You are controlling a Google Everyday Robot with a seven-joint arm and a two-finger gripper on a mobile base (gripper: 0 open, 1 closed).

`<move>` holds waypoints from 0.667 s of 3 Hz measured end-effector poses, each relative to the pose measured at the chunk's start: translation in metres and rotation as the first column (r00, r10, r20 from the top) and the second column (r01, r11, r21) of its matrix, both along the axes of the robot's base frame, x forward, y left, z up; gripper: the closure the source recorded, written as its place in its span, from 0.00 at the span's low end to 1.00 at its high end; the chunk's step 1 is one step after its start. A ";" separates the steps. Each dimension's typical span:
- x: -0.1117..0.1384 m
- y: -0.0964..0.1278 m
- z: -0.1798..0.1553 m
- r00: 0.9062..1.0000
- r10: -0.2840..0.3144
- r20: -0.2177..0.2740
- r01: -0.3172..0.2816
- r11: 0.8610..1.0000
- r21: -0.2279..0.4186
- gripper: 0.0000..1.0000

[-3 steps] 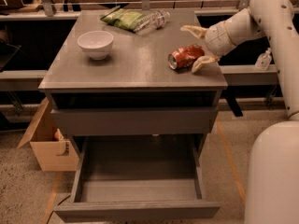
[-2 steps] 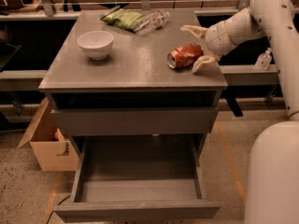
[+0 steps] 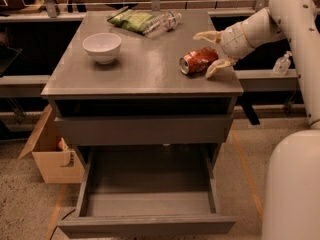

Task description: Pick coke can from middle drawer and place on counter

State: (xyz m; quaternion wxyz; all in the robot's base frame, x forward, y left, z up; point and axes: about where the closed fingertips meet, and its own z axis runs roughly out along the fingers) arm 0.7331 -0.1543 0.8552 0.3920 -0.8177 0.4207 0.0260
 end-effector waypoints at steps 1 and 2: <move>0.000 0.000 0.002 1.000 0.000 0.000 0.000 1.000 0.000 0.21; 0.000 0.000 0.002 1.000 0.000 0.000 0.000 1.000 0.000 0.01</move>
Offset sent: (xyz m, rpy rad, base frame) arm -0.0446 -0.0849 0.0220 0.0148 -0.1211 -0.2602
